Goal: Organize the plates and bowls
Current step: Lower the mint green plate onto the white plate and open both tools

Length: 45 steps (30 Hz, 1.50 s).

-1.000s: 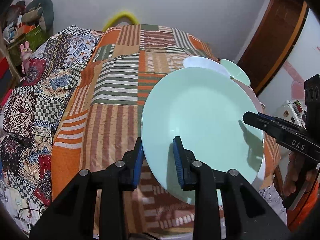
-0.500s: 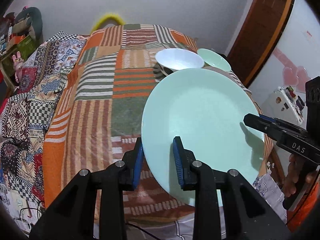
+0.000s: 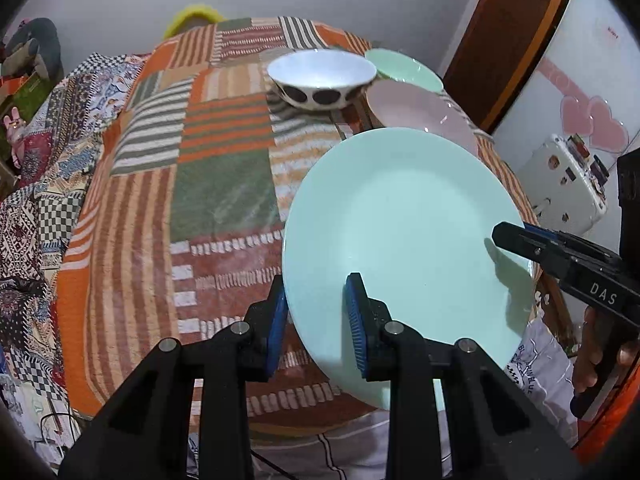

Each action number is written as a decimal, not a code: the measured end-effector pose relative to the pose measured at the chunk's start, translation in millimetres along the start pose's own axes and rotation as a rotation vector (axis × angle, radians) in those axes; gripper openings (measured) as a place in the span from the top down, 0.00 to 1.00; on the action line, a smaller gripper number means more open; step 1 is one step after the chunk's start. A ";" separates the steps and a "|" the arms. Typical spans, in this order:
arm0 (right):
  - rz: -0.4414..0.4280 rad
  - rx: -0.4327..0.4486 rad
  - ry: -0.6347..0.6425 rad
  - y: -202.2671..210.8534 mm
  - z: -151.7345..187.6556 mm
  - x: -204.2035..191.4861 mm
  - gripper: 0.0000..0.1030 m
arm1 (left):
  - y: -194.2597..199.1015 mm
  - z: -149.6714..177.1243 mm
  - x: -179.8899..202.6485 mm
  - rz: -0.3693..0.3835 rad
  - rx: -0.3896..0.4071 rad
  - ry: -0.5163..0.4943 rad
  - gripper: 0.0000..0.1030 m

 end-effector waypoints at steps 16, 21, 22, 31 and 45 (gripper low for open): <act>0.032 -0.057 -0.079 -9.7 21.9 31.0 0.73 | -43.5 10.2 19.5 0.002 -0.097 -0.028 0.73; 0.047 -0.060 -0.094 -11.8 24.4 36.3 0.72 | -53.1 6.9 26.1 -0.014 -0.106 -0.036 0.73; 0.048 -0.060 -0.096 -12.2 24.0 37.5 0.72 | -54.4 6.0 27.0 -0.017 -0.107 -0.038 0.73; 0.063 -0.071 -0.094 -20.7 24.0 39.0 0.72 | -69.1 -3.0 24.9 -0.037 -0.121 -0.026 0.73; 0.085 -0.053 -0.085 -23.8 17.9 42.8 0.71 | -77.6 -7.6 28.6 -0.079 -0.110 -0.050 0.69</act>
Point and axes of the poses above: each gripper's, at about its wrist camera, not at the fingertips, and y roughly against the way its jaws point, x to its right, z to its underside, the point moved 5 cm from there along -y, roughly the way its jaws point, and after that the axes turned 1 degree about y, right-handed, at the moved point
